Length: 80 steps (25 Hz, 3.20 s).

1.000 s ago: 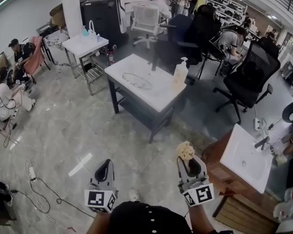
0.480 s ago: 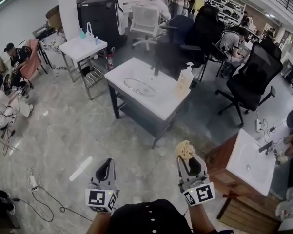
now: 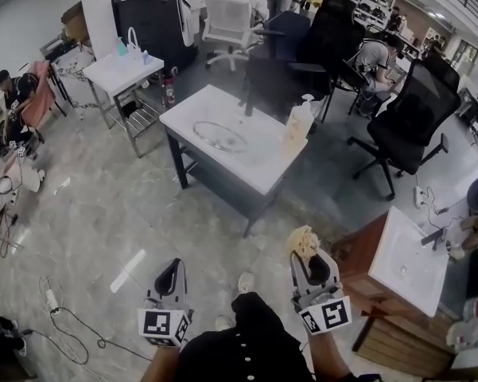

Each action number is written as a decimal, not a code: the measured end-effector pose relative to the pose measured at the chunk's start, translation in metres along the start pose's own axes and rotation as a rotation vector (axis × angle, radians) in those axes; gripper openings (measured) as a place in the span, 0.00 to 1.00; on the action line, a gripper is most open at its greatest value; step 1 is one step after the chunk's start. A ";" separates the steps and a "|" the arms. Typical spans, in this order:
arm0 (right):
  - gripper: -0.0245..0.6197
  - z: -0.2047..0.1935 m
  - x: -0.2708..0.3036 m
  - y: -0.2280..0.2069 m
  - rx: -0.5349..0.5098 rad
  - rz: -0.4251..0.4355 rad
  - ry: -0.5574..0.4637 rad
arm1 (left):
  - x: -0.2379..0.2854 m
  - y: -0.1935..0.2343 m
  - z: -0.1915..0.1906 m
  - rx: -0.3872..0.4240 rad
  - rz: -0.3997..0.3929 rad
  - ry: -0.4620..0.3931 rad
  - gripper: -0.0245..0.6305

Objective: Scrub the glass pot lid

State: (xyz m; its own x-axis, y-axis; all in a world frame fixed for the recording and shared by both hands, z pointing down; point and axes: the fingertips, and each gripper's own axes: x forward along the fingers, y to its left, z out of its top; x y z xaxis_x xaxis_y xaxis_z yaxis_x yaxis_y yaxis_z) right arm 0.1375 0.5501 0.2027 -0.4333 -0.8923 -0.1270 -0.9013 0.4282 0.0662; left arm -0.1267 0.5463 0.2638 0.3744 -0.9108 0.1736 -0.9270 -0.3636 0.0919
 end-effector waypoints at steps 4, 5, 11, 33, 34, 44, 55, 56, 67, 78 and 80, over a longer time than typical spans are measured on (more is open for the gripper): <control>0.25 -0.010 0.027 -0.017 -0.001 0.007 0.012 | 0.028 0.009 0.004 0.006 0.015 0.003 0.08; 0.25 -0.012 0.036 -0.022 0.001 0.011 0.012 | 0.035 0.011 0.006 0.004 0.021 0.000 0.08; 0.25 -0.016 0.087 -0.058 0.001 0.040 -0.012 | 0.093 0.019 0.027 0.015 0.044 -0.031 0.08; 0.25 -0.043 0.219 -0.183 0.037 0.120 -0.016 | 0.259 0.016 0.065 0.035 0.116 -0.027 0.08; 0.25 -0.044 0.223 -0.186 0.040 0.122 -0.015 | 0.262 0.016 0.066 0.036 0.117 -0.022 0.08; 0.25 -0.061 0.266 -0.196 0.061 0.106 0.003 | 0.303 0.045 0.063 0.026 0.104 0.016 0.08; 0.25 -0.059 0.375 -0.192 0.013 0.083 -0.028 | 0.382 0.129 0.091 0.018 0.064 -0.024 0.08; 0.25 -0.058 0.386 -0.190 0.010 0.082 -0.030 | 0.388 0.139 0.096 0.020 0.061 -0.027 0.08; 0.25 -0.073 0.479 -0.158 -0.009 0.074 -0.013 | 0.430 0.221 0.101 0.012 0.016 -0.003 0.08; 0.24 -0.118 0.529 -0.147 -0.011 0.099 0.116 | 0.466 0.255 0.071 -0.051 -0.035 0.078 0.08; 0.24 -0.126 0.541 -0.147 -0.018 0.120 0.135 | 0.477 0.257 0.064 -0.080 -0.042 0.096 0.08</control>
State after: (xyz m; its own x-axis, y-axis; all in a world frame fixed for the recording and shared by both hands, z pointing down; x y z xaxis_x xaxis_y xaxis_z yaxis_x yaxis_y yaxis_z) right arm 0.0359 -0.0134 0.2489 -0.5317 -0.8468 0.0167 -0.8426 0.5309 0.0907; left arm -0.1880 0.0058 0.3078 0.4170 -0.8707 0.2607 -0.9072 -0.3813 0.1779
